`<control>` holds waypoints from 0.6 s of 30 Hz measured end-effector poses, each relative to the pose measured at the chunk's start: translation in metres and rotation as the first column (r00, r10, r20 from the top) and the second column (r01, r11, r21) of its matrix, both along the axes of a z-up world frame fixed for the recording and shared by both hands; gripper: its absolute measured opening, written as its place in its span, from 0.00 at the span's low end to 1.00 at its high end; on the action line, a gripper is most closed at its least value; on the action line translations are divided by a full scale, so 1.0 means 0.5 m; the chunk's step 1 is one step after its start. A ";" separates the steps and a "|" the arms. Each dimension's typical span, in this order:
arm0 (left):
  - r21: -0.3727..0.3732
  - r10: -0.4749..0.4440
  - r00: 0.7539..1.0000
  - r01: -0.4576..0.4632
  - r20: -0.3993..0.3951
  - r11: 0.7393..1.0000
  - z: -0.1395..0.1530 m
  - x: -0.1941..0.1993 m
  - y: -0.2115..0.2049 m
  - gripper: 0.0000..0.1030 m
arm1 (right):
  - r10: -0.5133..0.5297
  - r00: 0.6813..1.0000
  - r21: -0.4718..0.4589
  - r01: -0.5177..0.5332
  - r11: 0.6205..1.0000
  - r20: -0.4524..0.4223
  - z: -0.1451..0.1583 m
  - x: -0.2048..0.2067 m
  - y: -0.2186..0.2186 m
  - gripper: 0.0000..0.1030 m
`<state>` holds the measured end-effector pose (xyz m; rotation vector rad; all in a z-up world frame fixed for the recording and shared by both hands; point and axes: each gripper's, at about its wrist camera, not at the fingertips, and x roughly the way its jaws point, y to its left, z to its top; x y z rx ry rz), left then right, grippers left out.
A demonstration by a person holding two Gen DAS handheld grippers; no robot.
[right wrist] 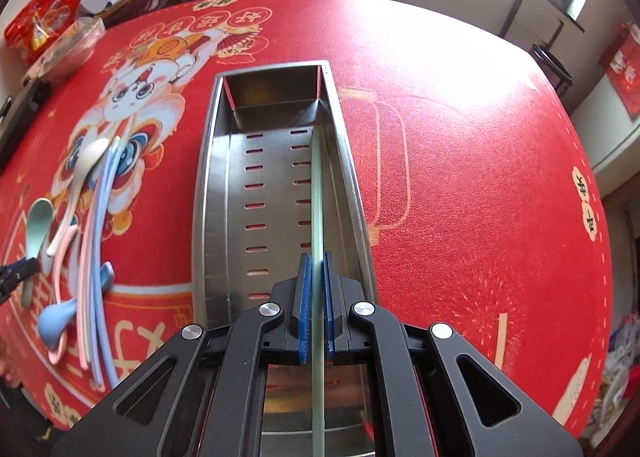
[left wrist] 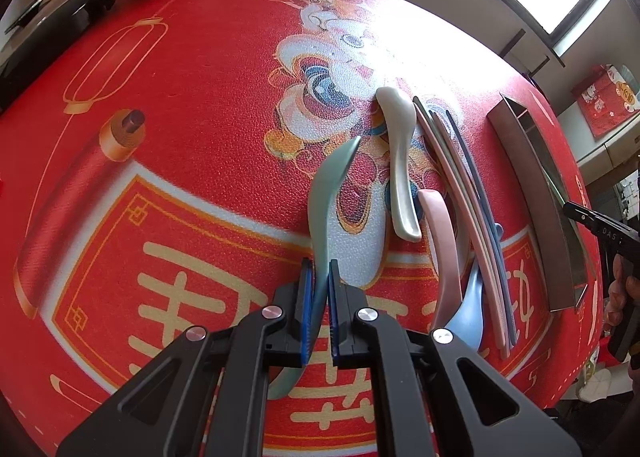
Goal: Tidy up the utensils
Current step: 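Carry the green chopstick into the steel holder and open the right tool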
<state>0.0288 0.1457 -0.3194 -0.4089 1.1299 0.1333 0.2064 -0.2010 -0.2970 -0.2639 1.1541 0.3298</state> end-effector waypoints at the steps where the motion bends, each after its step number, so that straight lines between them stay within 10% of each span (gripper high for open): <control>1: -0.002 -0.005 1.000 0.005 -0.008 1.000 0.001 0.004 0.001 0.06 | 0.001 1.000 -0.015 -0.002 1.000 -0.007 -0.005 -0.002 0.001 0.06; 9: -0.072 0.035 0.999 -0.037 -0.039 0.997 -0.003 0.016 0.022 0.06 | -0.003 1.000 0.001 0.003 1.000 -0.018 -0.001 -0.003 -0.002 0.07; 16: -0.100 0.055 0.998 -0.054 0.008 0.993 0.046 0.023 0.009 0.06 | 0.008 1.000 0.193 -0.009 0.981 0.010 0.064 -0.024 -0.016 0.10; 18: -0.108 0.054 0.998 -0.051 0.030 0.993 0.071 0.029 -0.007 0.06 | 0.002 1.000 0.229 -0.006 0.974 0.016 0.077 -0.027 -0.024 0.42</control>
